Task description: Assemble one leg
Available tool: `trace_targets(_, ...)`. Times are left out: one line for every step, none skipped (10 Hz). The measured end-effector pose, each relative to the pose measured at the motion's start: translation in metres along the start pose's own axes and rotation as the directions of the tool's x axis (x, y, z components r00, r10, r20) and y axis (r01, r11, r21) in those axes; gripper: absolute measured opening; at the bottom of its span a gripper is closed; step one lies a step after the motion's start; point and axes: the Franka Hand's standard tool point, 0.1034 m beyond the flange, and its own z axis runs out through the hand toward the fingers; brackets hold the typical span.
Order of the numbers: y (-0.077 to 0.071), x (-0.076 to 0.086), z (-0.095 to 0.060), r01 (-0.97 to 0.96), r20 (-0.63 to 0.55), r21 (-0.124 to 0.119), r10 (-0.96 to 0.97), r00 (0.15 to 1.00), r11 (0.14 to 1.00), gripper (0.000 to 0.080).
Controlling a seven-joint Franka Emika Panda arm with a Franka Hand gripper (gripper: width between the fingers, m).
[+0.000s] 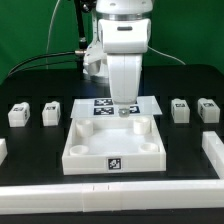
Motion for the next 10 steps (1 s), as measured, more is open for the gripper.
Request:
trace_targets(-0.013,-0.006,0.008,-0.009,0.000,0.026,0.009,1.000,1.000,0.0650)
trace_targets(-0.022,-0.013,0.015,0.004,-0.003,0.038,-0.004,1.000,0.999,0.0650)
trace_targets(-0.026,-0.022,0.019,0.011,-0.006,0.047,-0.010,1.000,0.999,0.0650)
trace_targets(-0.024,-0.032,0.022,0.028,-0.009,0.052,-0.028,1.000,0.998,0.0650)
trace_targets(-0.021,-0.039,0.027,0.020,-0.011,0.058,-0.020,1.000,0.998,0.0650)
trace_targets(-0.020,-0.042,0.030,0.015,-0.013,0.061,-0.014,1.000,0.998,0.0650)
trace_targets(-0.021,-0.043,0.034,0.012,-0.015,0.068,-0.011,1.000,0.998,0.0650)
trace_targets(-0.023,-0.042,0.036,0.009,-0.015,0.074,-0.008,1.000,0.997,0.0650)
trace_targets(-0.027,-0.040,0.041,0.004,-0.017,0.083,-0.002,1.000,0.997,0.0650)
trace_targets(-0.029,-0.039,0.045,0.004,-0.018,0.092,-0.002,1.000,0.996,0.0650)
